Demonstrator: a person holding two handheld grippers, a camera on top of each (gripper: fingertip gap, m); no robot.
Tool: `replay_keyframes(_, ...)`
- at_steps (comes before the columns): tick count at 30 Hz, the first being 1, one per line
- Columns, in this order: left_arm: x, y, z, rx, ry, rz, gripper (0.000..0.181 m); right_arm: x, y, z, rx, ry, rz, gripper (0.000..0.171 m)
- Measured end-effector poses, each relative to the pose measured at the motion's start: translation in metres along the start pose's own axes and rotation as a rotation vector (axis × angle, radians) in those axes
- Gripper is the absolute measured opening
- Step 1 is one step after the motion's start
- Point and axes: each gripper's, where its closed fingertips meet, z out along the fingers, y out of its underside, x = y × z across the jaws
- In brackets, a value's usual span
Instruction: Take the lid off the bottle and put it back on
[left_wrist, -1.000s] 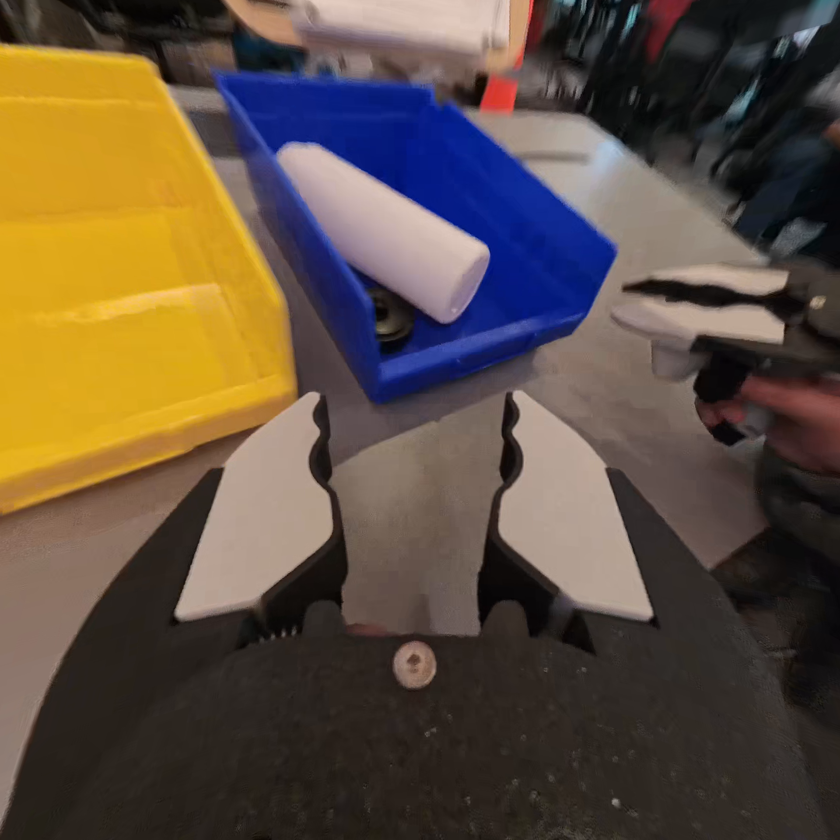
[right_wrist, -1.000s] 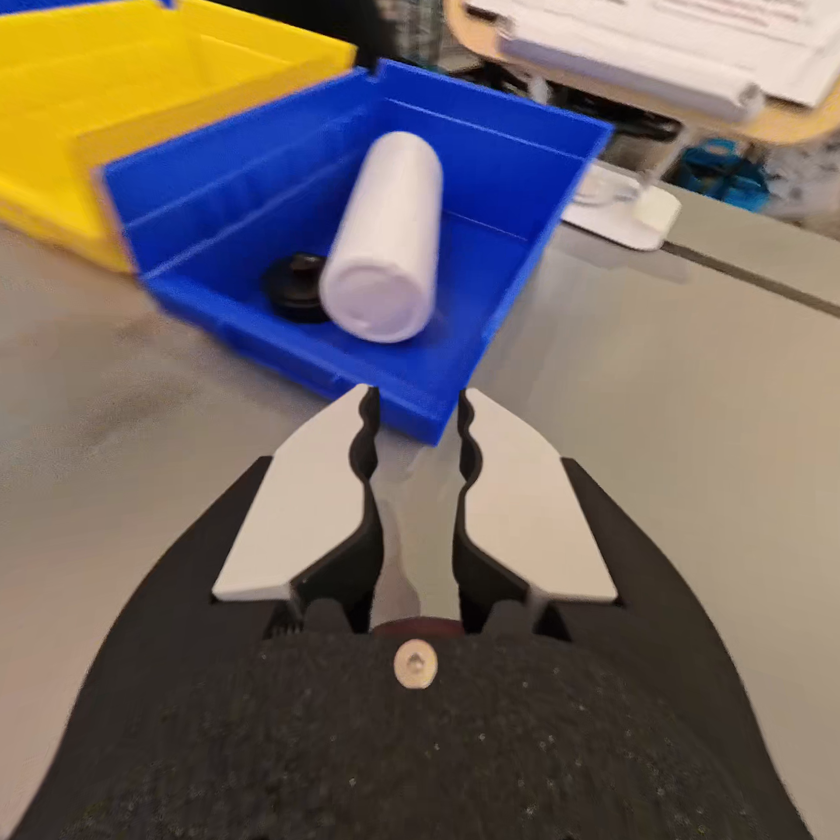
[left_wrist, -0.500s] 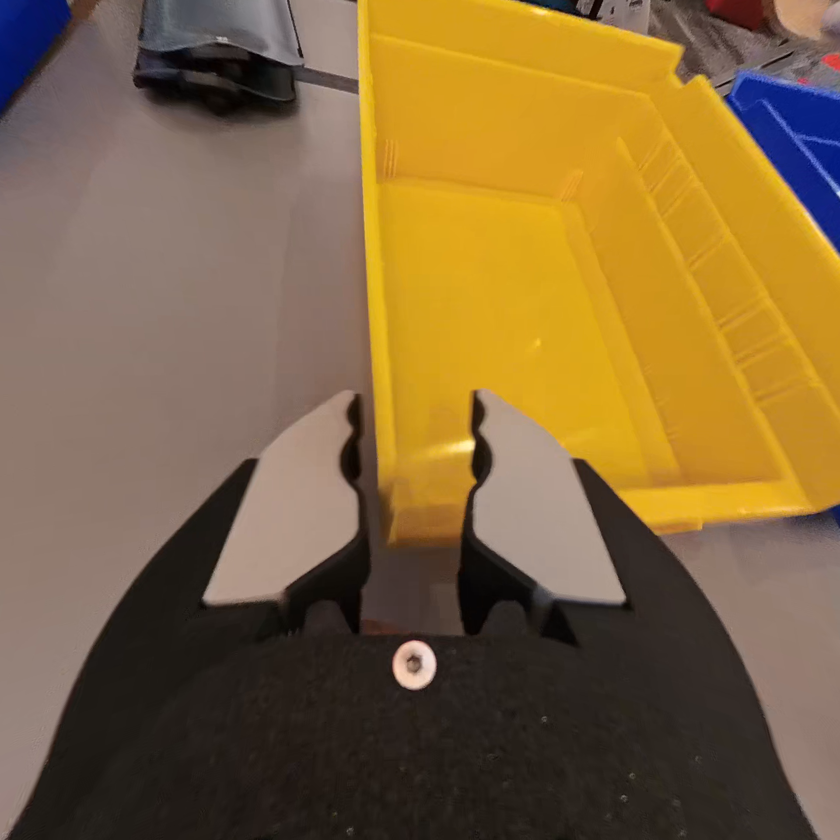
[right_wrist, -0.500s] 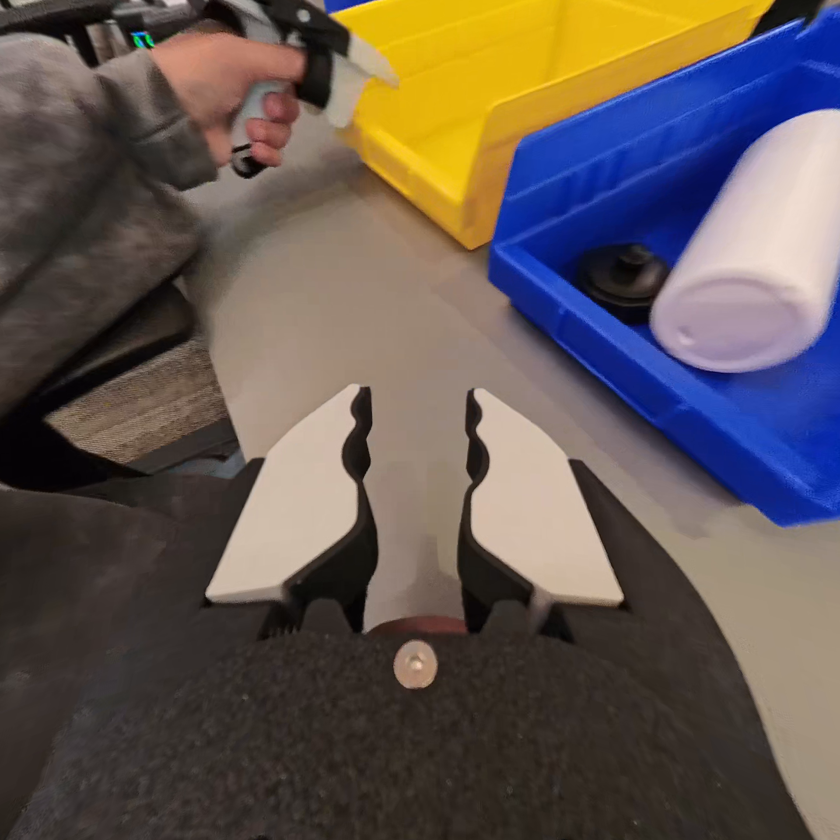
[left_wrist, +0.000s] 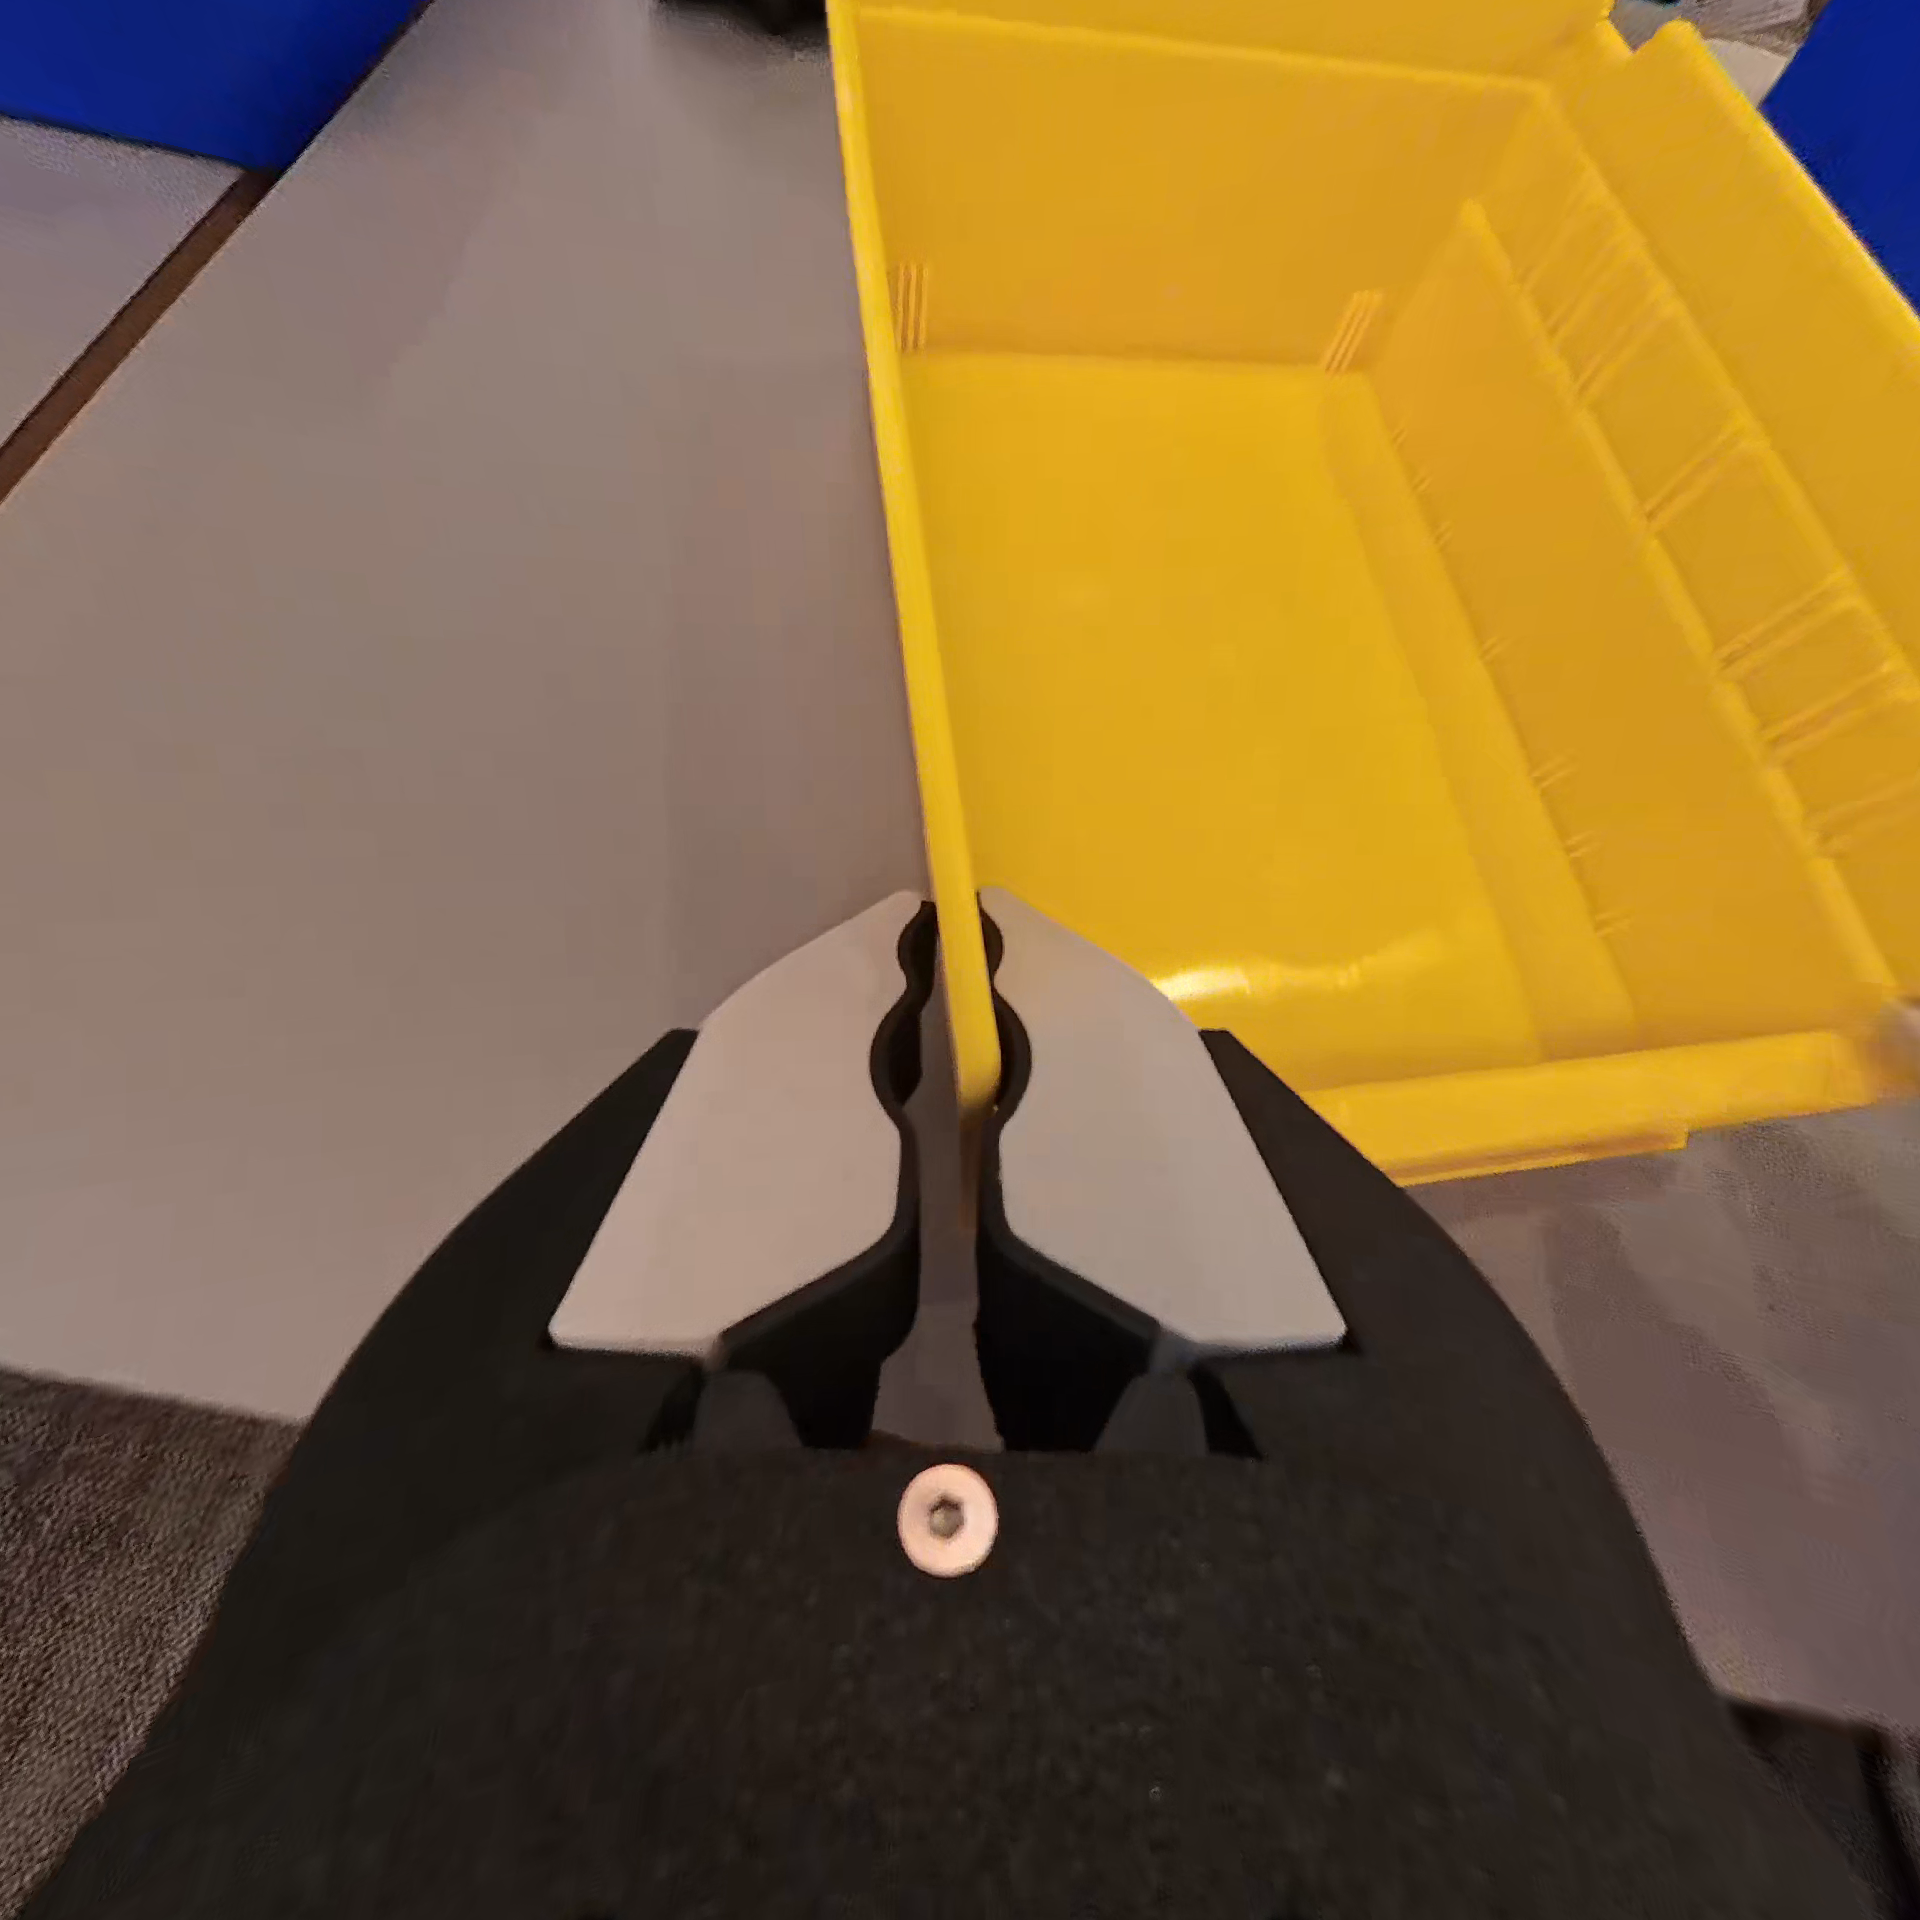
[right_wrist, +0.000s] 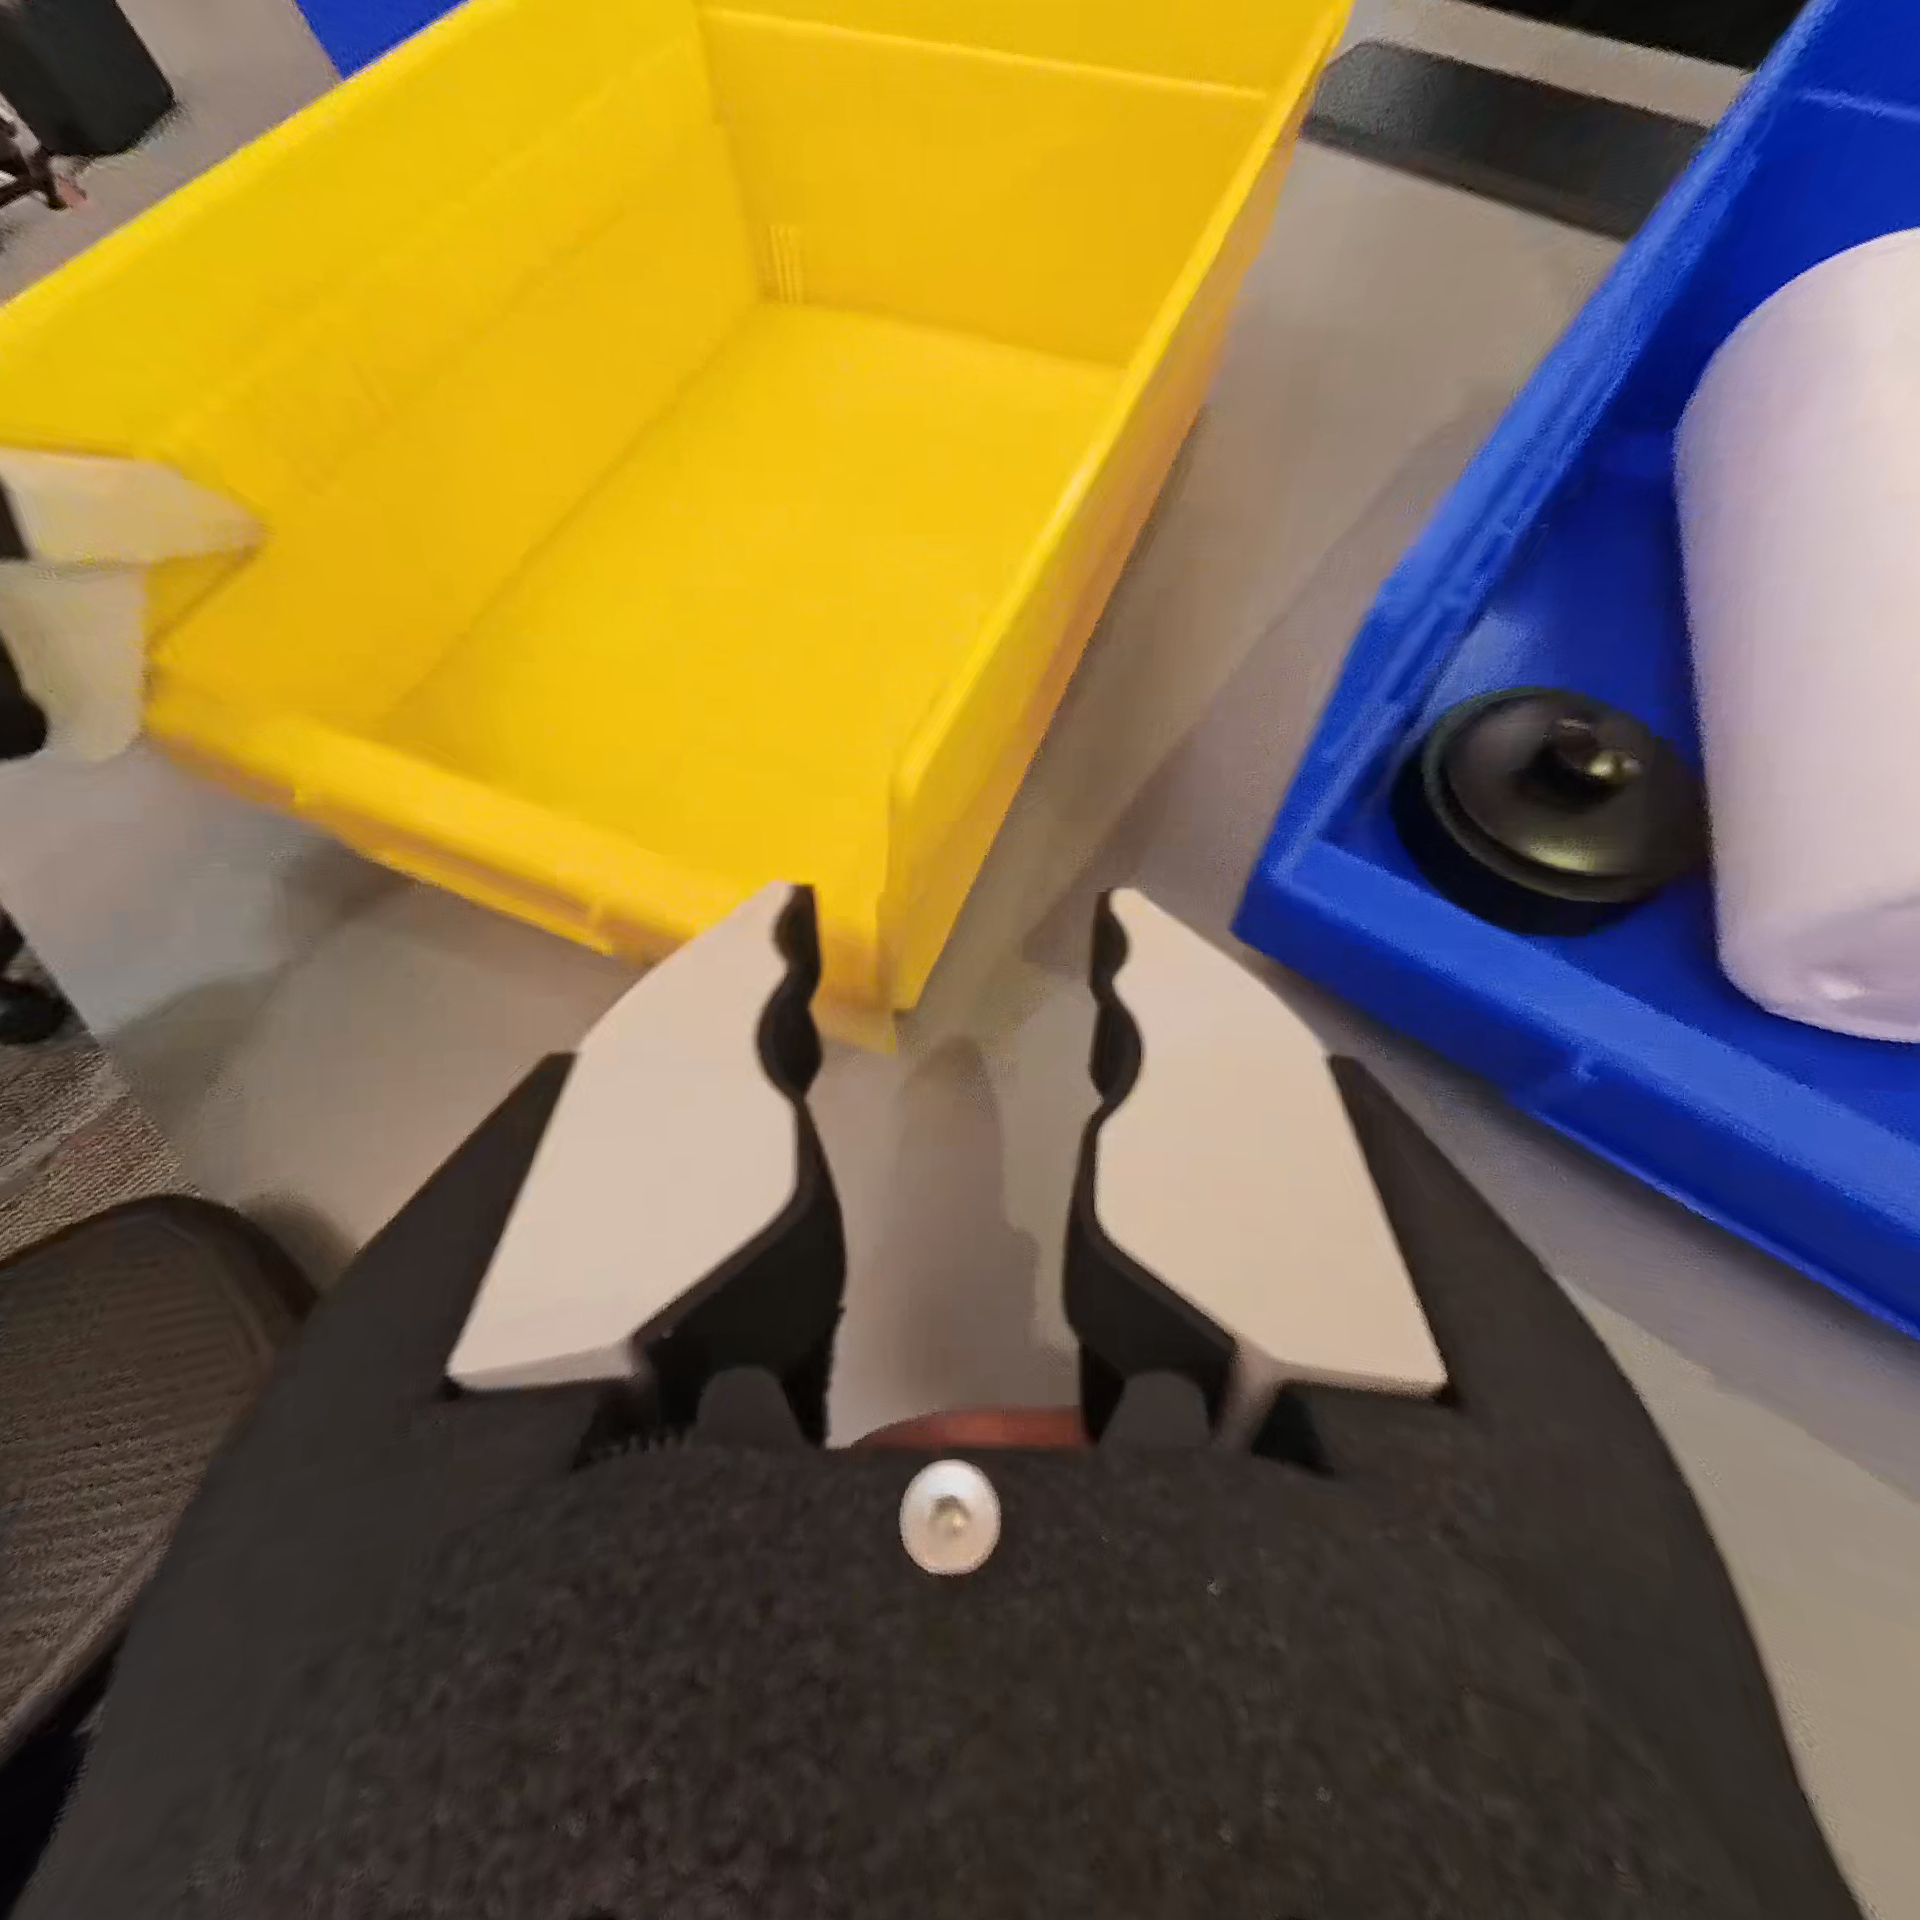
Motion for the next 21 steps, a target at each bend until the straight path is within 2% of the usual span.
replay_keyframes(1, 0.001, 0.006, -0.008, 0.001, 0.0, 0.001, 0.004, -0.007, 0.001, 0.003, -0.018, -0.019, -0.003, 0.038)
replay_keyframes(2, 0.002, 0.01, -0.016, 0.003, -0.001, 0.008, 0.004, -0.013, 0.003, 0.004, -0.035, -0.029, -0.008, 0.019)
replay_keyframes(7, 0.005, 0.005, -0.064, 0.056, -0.047, 0.03, 0.007, -0.021, -0.008, -0.012, 0.005, 0.038, -0.115, 0.009)
replay_keyframes(12, 0.029, -0.052, -0.112, 0.208, -0.108, 0.115, 0.005, -0.019, -0.061, -0.061, 0.191, 0.097, -0.185, 0.009)
replay_keyframes(17, 0.113, -0.127, -0.135, 0.352, -0.057, 0.283, 0.003, 0.042, -0.121, -0.137, 0.357, 0.256, -0.177, 0.008)
replay_keyframes(21, 0.222, -0.162, -0.125, 0.427, 0.087, 0.381, 0.003, 0.128, -0.13, -0.202, 0.4, 0.431, -0.069, 0.006)
